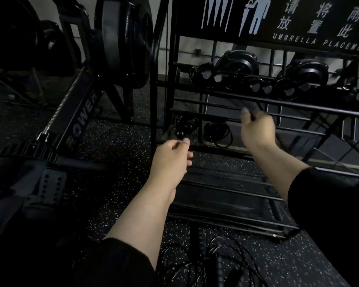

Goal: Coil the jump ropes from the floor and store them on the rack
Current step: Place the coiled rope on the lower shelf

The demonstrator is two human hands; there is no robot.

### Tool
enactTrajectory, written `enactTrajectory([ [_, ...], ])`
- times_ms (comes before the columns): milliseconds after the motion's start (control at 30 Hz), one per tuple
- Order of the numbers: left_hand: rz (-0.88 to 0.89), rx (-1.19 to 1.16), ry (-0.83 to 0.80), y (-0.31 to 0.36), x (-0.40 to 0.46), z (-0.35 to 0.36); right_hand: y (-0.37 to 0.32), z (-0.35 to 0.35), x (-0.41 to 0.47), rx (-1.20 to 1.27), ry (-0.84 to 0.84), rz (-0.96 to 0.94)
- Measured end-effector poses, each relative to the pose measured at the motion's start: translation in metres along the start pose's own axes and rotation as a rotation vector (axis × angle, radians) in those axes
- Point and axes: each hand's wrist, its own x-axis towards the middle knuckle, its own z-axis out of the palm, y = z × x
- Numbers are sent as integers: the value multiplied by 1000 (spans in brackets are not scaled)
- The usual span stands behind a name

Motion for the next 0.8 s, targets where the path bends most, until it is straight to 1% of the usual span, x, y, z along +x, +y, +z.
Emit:
enactTrajectory([
  [33,-9,26,-9,-1,-3,4,0,-9,-20,70,9,-61],
  [100,-32,85,-30,-6,-12,17,6,-17,-63,167,-48,-143],
  [200,-64,208,-101,-15,-34,43,27,-20,-124,160,-193,-200],
  [267,-90,298,-180,-28,-50,60,54,-22,-154,142,-291,-190],
  [367,-158,421,-331,-64,-69,77,105,-29,-183,136,-333,-69],
  [433,-234,472,-476,-91,-79,83,140,-30,-195,62,-384,2],
  [500,-297,566,-569,-113,-86,85,175,-30,-208,-29,-463,82],
  [600,-322,660,-608,-135,-90,87,230,-34,-230,-126,-573,198],
  [700,-319,720,-606,-154,-89,89,283,-42,-249,-287,-733,254],
  [800,-311,811,-622,-175,-90,91,320,-46,-264,-373,-820,393],
])
